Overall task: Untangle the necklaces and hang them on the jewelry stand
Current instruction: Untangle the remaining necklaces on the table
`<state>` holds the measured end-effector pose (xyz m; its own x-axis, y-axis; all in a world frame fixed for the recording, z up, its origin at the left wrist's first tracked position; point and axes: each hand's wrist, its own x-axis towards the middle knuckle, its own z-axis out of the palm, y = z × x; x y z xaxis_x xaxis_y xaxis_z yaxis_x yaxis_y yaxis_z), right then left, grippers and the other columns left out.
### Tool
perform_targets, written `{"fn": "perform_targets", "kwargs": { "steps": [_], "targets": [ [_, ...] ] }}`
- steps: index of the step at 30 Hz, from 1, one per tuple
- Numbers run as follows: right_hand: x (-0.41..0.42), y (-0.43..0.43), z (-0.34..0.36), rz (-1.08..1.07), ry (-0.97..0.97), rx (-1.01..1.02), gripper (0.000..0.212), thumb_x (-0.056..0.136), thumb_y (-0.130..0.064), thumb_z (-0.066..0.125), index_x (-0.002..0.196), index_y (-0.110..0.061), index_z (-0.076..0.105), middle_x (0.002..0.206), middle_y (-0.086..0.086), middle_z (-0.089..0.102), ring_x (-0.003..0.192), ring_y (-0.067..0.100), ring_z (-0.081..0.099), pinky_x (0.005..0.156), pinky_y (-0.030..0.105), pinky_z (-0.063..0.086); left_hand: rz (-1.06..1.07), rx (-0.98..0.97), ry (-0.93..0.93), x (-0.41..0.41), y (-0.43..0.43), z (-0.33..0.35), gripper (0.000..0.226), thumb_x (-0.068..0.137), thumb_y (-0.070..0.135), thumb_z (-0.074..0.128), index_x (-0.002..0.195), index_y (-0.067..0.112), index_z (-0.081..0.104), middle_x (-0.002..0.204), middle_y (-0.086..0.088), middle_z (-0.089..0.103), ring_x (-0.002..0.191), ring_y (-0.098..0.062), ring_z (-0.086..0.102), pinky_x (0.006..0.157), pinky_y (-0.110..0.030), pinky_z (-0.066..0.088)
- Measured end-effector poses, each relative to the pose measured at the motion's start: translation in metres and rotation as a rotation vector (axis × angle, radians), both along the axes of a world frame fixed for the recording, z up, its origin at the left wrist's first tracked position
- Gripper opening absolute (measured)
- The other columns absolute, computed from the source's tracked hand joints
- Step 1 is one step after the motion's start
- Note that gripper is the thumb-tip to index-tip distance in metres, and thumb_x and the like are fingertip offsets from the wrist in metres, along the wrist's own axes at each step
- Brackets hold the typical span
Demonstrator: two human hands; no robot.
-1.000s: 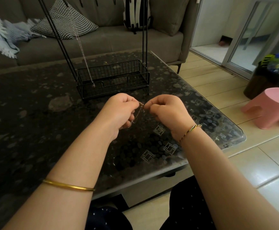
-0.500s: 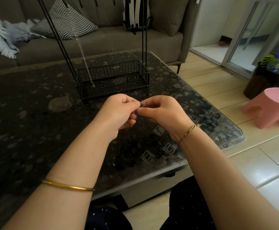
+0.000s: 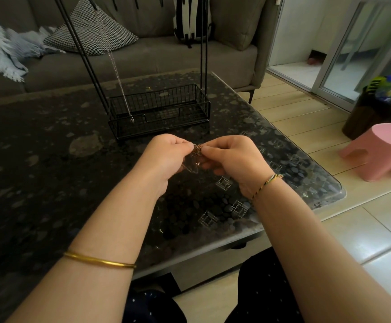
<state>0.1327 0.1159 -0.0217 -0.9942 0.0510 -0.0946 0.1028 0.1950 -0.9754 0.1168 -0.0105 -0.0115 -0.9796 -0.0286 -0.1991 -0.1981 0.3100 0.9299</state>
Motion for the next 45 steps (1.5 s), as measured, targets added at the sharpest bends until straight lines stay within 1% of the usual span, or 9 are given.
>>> {"fn": "perform_targets", "kwargs": {
  "steps": [3,6,9,13,16,23,29,37,45],
  "targets": [
    [-0.0001,0.0002,0.0,-0.028,0.01,0.0,0.017,0.092,-0.011,0.059,0.08,-0.015,0.069,0.075,0.002,0.068,0.065,0.009,0.06,0.048,0.011,0.043,0.017,-0.053,-0.014,0.0,-0.0001,-0.0002,0.009,0.095,0.019,0.057,0.095,0.018,0.066,0.095,0.0,0.061,0.095,-0.016,0.054,0.1,-0.044,0.047],
    [0.0001,0.0005,0.0001,-0.053,0.034,-0.008,0.021,0.092,-0.008,0.056,0.076,-0.015,0.067,0.074,0.001,0.066,0.064,0.009,0.059,0.048,0.011,0.044,0.038,-0.089,-0.032,-0.0006,-0.0001,-0.0001,0.02,0.095,0.02,0.057,0.112,0.014,0.066,0.11,-0.003,0.063,0.103,-0.018,0.053,0.103,-0.044,0.044],
    [-0.0006,0.0005,0.0008,-0.046,0.02,-0.024,0.024,0.094,-0.007,0.052,0.075,-0.015,0.064,0.074,0.0,0.065,0.064,0.01,0.059,0.05,0.012,0.046,0.048,-0.112,-0.029,-0.0013,-0.0007,-0.0005,0.023,0.096,0.021,0.057,0.116,0.014,0.065,0.117,-0.004,0.063,0.112,-0.02,0.055,0.103,-0.043,0.043],
    [-0.0029,-0.0007,-0.0015,-0.041,-0.028,-0.064,0.025,0.097,-0.01,0.048,0.076,-0.016,0.062,0.074,-0.001,0.066,0.064,0.01,0.06,0.052,0.016,0.045,0.019,-0.062,-0.02,-0.0002,0.0,0.0007,0.01,0.095,0.021,0.056,0.098,0.019,0.066,0.109,-0.003,0.066,0.109,-0.021,0.059,0.101,-0.044,0.045],
    [-0.0032,-0.0006,-0.0024,-0.043,-0.036,-0.074,0.023,0.095,-0.01,0.05,0.077,-0.015,0.063,0.073,-0.001,0.067,0.064,0.01,0.061,0.053,0.018,0.045,0.0,-0.042,0.003,0.0002,0.0004,0.0004,0.015,0.096,0.019,0.053,0.084,0.022,0.062,0.097,-0.004,0.069,0.102,-0.022,0.063,0.098,-0.044,0.047],
    [-0.0023,-0.0003,-0.0004,-0.062,-0.053,-0.155,0.021,0.093,-0.012,0.053,0.077,-0.016,0.065,0.075,-0.001,0.067,0.066,0.01,0.058,0.059,0.022,0.046,-0.017,-0.036,0.019,-0.0005,-0.0003,-0.0007,0.018,0.098,0.014,0.051,0.083,0.02,0.06,0.088,-0.001,0.066,0.093,-0.017,0.063,0.093,-0.039,0.05],
    [-0.0036,-0.0008,-0.0004,-0.044,-0.091,-0.224,0.015,0.095,-0.013,0.051,0.085,-0.013,0.063,0.08,0.004,0.067,0.069,0.014,0.062,0.071,0.029,0.049,-0.021,-0.029,0.039,0.0012,-0.0013,0.0017,0.012,0.094,0.013,0.058,0.087,0.021,0.063,0.098,-0.002,0.068,0.099,-0.018,0.063,0.088,-0.036,0.051],
    [-0.0072,-0.0017,-0.0018,-0.068,-0.122,-0.372,0.021,0.098,-0.011,0.043,0.084,-0.016,0.058,0.071,0.0,0.063,0.068,0.015,0.064,0.074,0.032,0.052,-0.05,-0.016,0.051,0.0018,-0.0007,0.0035,0.011,0.093,0.013,0.058,0.093,0.022,0.065,0.097,-0.001,0.069,0.095,-0.016,0.066,0.087,-0.035,0.052],
    [-0.0088,-0.0033,-0.0023,-0.1,-0.058,-0.481,0.018,0.099,-0.009,0.043,0.087,-0.01,0.056,0.067,0.002,0.048,0.05,0.01,0.048,0.064,0.03,0.049,-0.097,0.001,0.034,0.0026,0.0009,0.0048,0.021,0.099,0.013,0.048,0.091,0.023,0.065,0.09,0.001,0.065,0.084,-0.013,0.064,0.092,-0.039,0.052]
  ]
}}
